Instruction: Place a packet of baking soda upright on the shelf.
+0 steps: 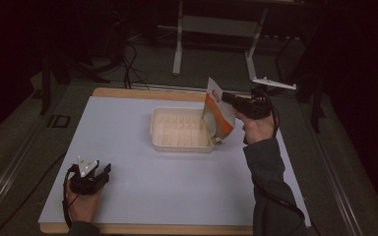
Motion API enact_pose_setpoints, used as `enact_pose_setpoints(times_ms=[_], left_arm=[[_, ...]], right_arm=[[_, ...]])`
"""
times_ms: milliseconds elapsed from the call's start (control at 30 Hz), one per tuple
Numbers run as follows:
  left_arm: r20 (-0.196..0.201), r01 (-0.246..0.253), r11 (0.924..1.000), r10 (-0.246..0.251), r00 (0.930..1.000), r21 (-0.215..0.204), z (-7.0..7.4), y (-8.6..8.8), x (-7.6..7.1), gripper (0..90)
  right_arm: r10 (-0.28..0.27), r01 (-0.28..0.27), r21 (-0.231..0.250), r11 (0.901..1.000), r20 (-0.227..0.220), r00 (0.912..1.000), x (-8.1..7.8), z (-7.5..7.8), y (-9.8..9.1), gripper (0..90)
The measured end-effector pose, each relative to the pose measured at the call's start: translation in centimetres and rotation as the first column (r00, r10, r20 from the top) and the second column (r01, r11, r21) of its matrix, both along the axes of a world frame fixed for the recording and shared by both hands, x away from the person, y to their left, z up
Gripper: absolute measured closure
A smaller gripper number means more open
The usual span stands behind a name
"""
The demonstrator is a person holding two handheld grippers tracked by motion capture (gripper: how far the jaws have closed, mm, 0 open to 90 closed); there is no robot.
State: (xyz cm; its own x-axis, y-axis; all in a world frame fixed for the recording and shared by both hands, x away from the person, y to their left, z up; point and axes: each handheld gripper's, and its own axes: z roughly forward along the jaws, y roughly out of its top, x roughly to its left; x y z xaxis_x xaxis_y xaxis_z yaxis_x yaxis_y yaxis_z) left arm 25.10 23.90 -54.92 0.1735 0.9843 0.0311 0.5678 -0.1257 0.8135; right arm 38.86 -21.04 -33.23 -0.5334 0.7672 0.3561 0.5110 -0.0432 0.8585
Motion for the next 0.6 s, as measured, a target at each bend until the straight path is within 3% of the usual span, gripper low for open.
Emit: enact_pose_setpoints(times_ms=[300,433,600], left_arm=[[-0.001,0.000,1.0000,0.000,1.0000,-0.002,0.0,0.0,0.0,53.7],[0.000,0.000,1.0000,0.000,1.0000,-0.003,0.0,0.0,0.0,53.7],[0.001,0.000,1.0000,0.000,1.0000,-0.001,0.0,0.0,0.0,53.7]], right_arm=[[-0.086,0.087,0.033,0.9957,-0.029,0.9959,0.9,-0.8,0.0,90.0],[-0.153,0.154,0.020,0.9879,-0.022,0.9879,1.1,-1.3,0.2,90.0],[-0.180,0.179,-0.010,0.9837,-0.010,0.9837,1.1,-1.8,0.7,90.0]])
